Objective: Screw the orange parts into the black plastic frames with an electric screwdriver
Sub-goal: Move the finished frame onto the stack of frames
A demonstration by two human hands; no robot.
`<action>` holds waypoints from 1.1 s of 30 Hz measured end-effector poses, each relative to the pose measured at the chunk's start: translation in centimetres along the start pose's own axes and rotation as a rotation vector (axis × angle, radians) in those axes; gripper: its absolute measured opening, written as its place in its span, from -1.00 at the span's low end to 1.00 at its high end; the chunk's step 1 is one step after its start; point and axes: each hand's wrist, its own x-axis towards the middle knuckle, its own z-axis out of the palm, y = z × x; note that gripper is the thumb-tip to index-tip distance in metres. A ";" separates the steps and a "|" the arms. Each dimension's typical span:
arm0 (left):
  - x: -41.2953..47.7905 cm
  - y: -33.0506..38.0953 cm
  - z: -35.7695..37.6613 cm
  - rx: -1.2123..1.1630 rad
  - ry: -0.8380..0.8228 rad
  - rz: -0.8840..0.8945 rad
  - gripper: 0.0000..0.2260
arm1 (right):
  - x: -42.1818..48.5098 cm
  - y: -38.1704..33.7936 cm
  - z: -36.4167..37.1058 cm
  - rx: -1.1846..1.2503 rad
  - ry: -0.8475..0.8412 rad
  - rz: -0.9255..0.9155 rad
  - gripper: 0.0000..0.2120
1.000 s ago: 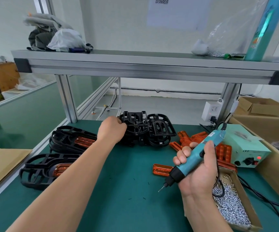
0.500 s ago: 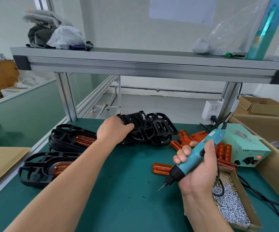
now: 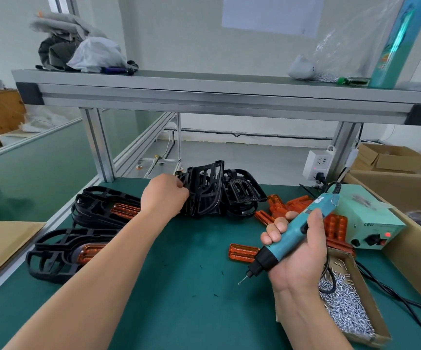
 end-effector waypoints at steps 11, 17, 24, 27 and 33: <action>-8.1 -2.5 -2.1 0.051 -0.094 0.296 -0.76 | -0.9 -2.0 1.4 -0.064 0.104 0.035 -0.59; -10.5 -4.6 -2.2 0.254 -0.276 0.437 -0.81 | -1.4 -2.5 2.2 -0.078 0.113 0.017 -0.60; -11.3 -5.1 -1.7 0.295 -0.493 0.548 -0.79 | -0.6 -2.3 1.0 -0.101 0.056 -0.005 -0.61; -11.8 -4.4 -1.2 0.230 -0.608 0.549 -0.79 | -0.1 -2.2 0.3 -0.109 0.057 0.005 -0.61; -11.6 -2.5 0.0 0.021 -0.576 0.513 -0.70 | 0.4 -1.4 -0.1 0.012 0.033 0.036 -0.60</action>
